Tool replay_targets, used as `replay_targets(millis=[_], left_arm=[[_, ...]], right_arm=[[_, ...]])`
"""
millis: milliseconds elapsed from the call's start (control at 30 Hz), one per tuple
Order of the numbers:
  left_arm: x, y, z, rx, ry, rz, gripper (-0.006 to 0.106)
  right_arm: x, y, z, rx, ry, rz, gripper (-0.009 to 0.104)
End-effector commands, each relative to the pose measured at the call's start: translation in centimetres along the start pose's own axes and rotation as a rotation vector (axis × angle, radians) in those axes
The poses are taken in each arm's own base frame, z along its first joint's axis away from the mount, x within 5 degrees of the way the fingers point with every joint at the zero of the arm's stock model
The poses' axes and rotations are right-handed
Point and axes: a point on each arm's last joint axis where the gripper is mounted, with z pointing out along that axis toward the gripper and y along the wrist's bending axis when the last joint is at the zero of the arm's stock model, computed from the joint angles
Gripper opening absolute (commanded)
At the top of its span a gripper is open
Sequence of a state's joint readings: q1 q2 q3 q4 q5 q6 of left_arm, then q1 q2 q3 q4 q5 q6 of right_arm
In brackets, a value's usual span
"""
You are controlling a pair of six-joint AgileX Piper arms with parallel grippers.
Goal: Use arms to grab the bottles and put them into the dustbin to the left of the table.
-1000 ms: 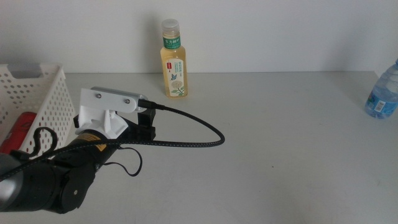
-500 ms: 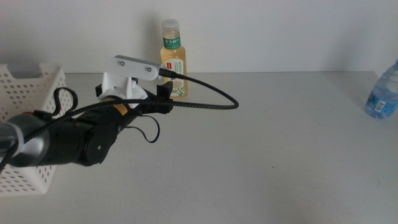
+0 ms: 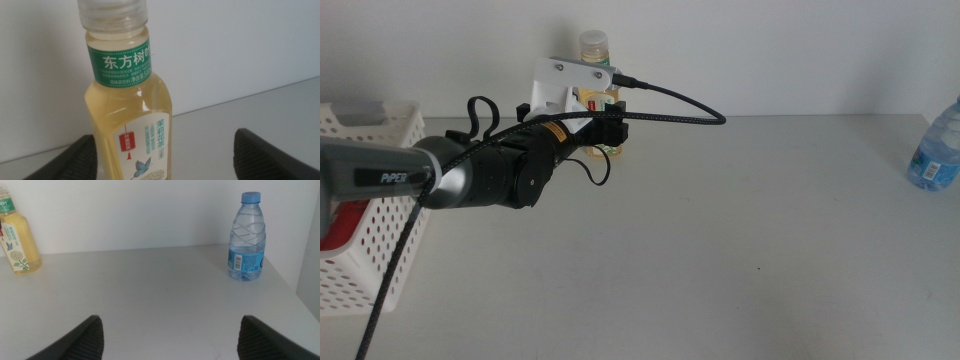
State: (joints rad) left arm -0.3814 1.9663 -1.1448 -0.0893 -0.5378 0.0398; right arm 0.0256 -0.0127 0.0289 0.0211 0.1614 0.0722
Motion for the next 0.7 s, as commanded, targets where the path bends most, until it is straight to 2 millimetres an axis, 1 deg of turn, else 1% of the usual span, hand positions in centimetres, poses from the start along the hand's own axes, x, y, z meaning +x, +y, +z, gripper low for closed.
replay_targets(millis=[0,167,333,400,667], left_arm=[[-3.6,-0.2,0.1,-0.006,-0.143,-0.045,0.093],[-2.8,-0.2,1.8,-0.013,-0.131,-0.051,0.093],[-2.0,0.3,2.9,-0.027,-0.120,-0.057,0.093],[-1.9,0.6,3.2,-0.034,-0.120,-0.060,0.093],[-1.4,0.9,4.9,-0.039,-0.131,-0.060,0.093]], right_arm=[[-1.1,0.1,-0.3,-0.002,-0.107,-0.024,0.075],[-1.1,0.1,-0.3,-0.002,-0.107,-0.024,0.075],[-1.1,0.1,-0.3,-0.002,-0.107,-0.024,0.075],[-1.1,0.1,-0.3,-0.002,-0.107,-0.024,0.075],[-1.1,0.1,-0.3,-0.002,-0.107,-0.024,0.075]])
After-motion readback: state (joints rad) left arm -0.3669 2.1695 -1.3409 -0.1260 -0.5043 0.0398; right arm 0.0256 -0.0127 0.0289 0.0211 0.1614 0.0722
